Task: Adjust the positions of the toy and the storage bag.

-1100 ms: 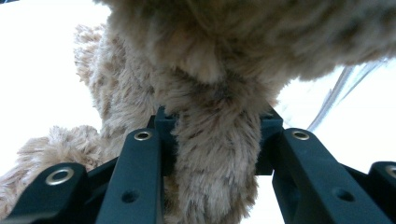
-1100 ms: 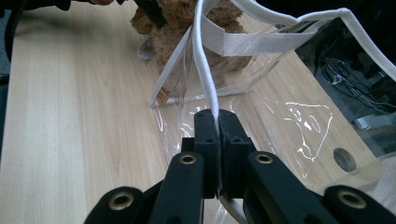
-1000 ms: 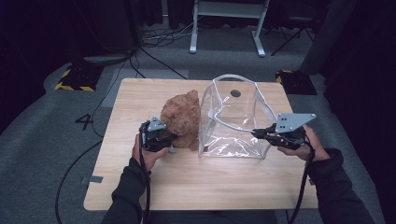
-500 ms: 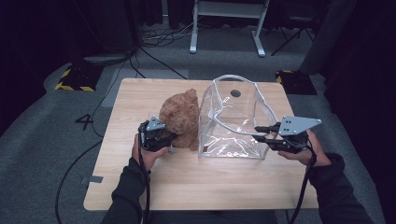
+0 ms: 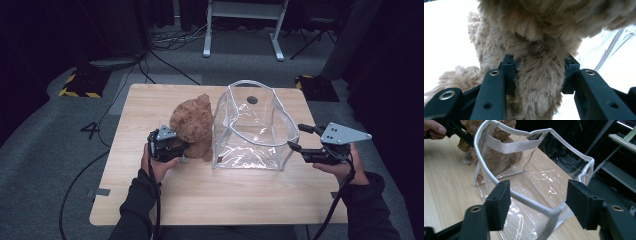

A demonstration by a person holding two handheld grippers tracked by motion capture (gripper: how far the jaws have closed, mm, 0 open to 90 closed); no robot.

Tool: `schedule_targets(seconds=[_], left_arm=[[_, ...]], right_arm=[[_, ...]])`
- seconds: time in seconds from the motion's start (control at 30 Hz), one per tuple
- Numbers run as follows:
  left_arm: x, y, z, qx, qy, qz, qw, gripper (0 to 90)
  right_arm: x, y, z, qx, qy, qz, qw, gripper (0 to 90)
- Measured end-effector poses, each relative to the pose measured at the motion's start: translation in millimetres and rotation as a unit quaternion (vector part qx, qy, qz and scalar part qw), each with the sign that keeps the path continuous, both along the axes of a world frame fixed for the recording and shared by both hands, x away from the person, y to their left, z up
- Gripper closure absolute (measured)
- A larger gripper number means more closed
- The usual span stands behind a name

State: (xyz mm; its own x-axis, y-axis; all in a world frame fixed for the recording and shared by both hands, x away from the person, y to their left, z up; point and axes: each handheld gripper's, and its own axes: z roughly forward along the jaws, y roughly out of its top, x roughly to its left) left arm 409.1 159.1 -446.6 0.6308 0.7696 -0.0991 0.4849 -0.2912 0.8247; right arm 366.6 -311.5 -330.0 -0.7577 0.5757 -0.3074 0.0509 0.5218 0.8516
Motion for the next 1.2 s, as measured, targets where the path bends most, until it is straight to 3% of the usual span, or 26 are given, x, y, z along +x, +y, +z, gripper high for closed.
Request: schedule_targets(seconds=[0.2, 0.43, 0.87, 1.03, 1.1, 1.13, 1.2], left_arm=[[0.4, 0.2, -0.3, 0.002, -0.001, 0.001, 1.0000, 58.0], [1.0, 1.0, -0.7, 0.006, -0.002, -0.002, 1.0000, 57.3], [1.6, 1.6, -1.1, 0.008, -0.004, -0.003, 1.0000, 57.3], [1.5, 1.1, -1.1, 0.009, -0.003, -0.003, 1.0000, 57.3], [1.7, 1.3, -1.2, 0.008, -0.003, -0.004, 1.0000, 57.3], [1.8, 1.3, -1.5, 0.008, -0.002, -0.004, 1.0000, 57.4], [1.5, 0.8, -1.6, 0.007, -0.001, -0.005, 1.0000, 57.6]], right_arm=[[0.9, -19.2, -11.5, 0.019, 0.009, -0.034, 0.9992, 28.2], [4.9, -40.3, -30.2, 0.047, 0.030, -0.060, 0.9966, 28.4], [17.5, -51.7, -77.3, 0.028, 0.079, -0.105, 0.9910, 27.3], [24.3, -56.3, -103.7, 0.011, 0.109, -0.127, 0.9858, 26.0], [25.0, -57.2, -107.1, 0.011, 0.114, -0.129, 0.9850, 25.8], [27.2, -59.6, -117.3, 0.006, 0.129, -0.136, 0.9822, 25.7], [27.8, -60.5, -120.9, 0.005, 0.134, -0.139, 0.9812, 25.6]])
